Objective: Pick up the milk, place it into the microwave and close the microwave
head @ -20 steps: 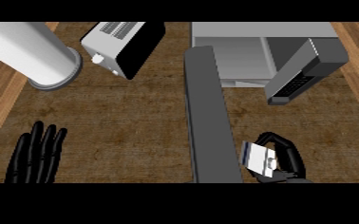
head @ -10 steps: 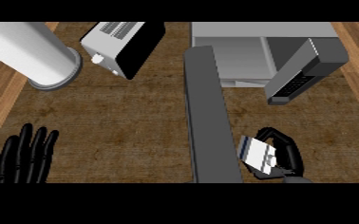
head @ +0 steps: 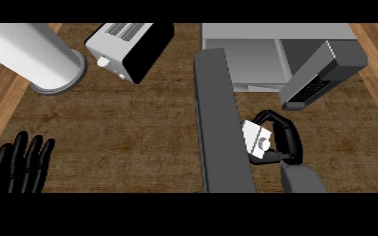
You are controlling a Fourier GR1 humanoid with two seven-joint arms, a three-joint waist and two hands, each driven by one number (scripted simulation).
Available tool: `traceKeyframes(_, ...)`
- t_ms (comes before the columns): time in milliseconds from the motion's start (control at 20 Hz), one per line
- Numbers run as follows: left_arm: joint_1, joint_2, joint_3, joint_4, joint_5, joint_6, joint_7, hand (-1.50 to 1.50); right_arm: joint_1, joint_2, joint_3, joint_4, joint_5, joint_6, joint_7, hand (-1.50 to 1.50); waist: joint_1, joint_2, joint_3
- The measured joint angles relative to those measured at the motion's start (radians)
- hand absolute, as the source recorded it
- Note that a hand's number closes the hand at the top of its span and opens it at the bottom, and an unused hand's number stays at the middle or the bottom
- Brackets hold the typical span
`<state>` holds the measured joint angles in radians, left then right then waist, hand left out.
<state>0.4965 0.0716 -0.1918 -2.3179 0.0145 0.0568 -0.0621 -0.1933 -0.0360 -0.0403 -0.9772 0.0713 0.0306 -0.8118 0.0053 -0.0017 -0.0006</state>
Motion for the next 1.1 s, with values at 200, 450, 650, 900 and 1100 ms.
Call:
traceKeyframes(200, 0.029, 0.009, 0.016, 0.004, 0.015, -0.019, -0.026, -1.50, -0.101, 0.015, 0.004, 0.005, 0.045, -0.105, 0.116, 1.50, 0.004, 0.000, 0.000)
traceKeyframes(450, 0.007, 0.022, 0.052, 0.039, 0.047, -0.046, -0.044, -1.50, -0.281, -0.004, -0.040, 0.152, 0.094, -0.211, 0.197, 1.50, 0.012, 0.004, 0.000)
traceKeyframes(650, 0.002, 0.022, 0.052, 0.034, 0.054, -0.055, -0.040, -1.50, -0.433, -0.041, -0.096, 0.334, 0.108, -0.264, 0.198, 1.50, 0.025, 0.009, 0.001)
traceKeyframes(900, -0.038, 0.028, 0.072, 0.050, 0.073, -0.063, -0.023, -1.50, -0.586, -0.084, -0.142, 0.525, 0.134, -0.343, 0.197, 1.50, 0.041, 0.017, 0.002)
traceKeyframes(1100, -0.040, 0.024, 0.069, 0.057, 0.076, -0.069, -0.031, -1.50, -0.665, -0.131, -0.176, 0.625, 0.146, -0.414, 0.201, 1.50, 0.055, 0.024, 0.003)
